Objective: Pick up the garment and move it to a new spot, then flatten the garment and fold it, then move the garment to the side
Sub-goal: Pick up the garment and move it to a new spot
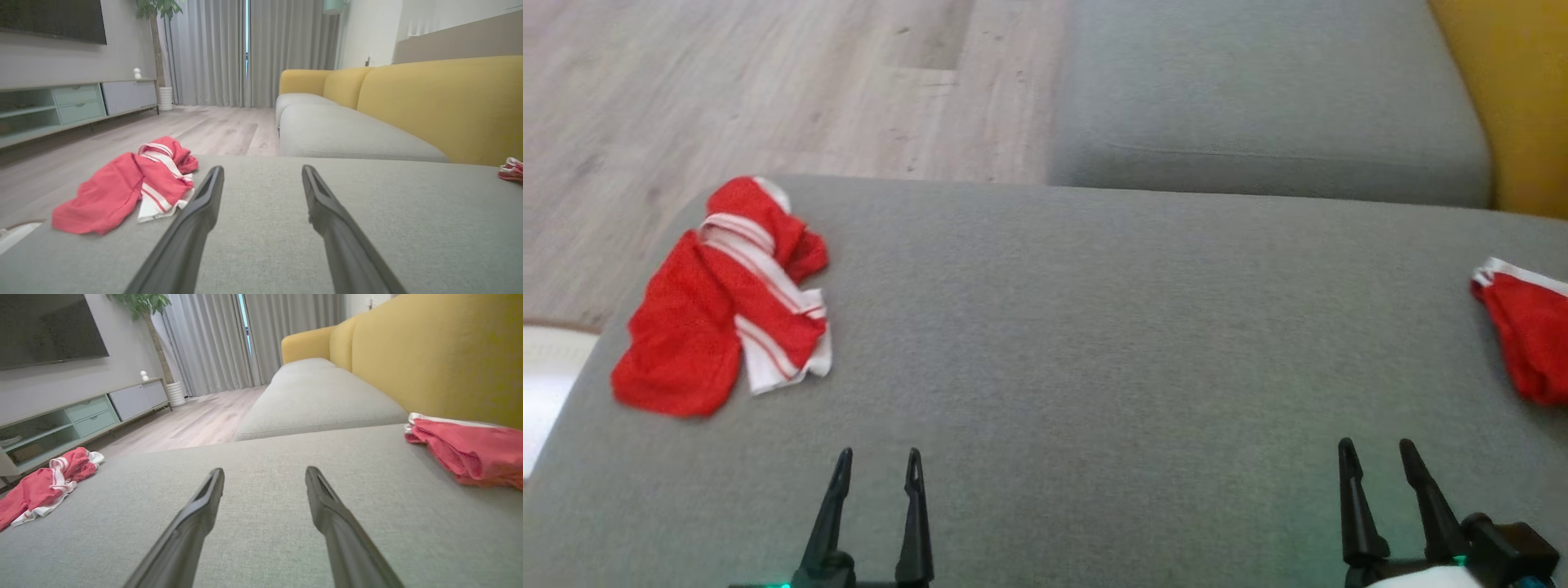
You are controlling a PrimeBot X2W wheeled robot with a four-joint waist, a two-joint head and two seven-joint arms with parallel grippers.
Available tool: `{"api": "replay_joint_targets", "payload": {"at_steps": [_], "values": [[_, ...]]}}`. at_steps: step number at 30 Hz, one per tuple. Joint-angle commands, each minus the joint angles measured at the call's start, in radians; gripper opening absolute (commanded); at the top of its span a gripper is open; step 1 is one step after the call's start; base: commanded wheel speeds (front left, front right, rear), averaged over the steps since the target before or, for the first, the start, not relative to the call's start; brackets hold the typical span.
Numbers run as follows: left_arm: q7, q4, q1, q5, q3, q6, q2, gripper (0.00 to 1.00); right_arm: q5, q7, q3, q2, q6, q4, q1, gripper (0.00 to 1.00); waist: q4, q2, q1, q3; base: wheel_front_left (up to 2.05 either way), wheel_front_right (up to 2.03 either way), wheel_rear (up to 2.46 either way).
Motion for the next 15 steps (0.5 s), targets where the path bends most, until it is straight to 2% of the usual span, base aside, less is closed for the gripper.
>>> {"api": "replay_joint_targets", "payload": {"at_steps": [1,15], "values": [[-0.005,-0.033,-0.058,0.013,0.046,0.010,-0.003,1.00,0.002,-0.011,0.027,-0.007,-0.001,-0.030,-0.033,1.00,0.059,0.0000,0.0000,0.014,0.00,0.00,0.00],[-0.005,-0.057,-0.067,0.029,0.115,0.017,-0.003,1.00,0.009,-0.011,0.062,-0.006,-0.001,-0.039,-0.070,1.00,0.313,0.0000,0.0000,0.070,0.00,0.00,0.00]]}}
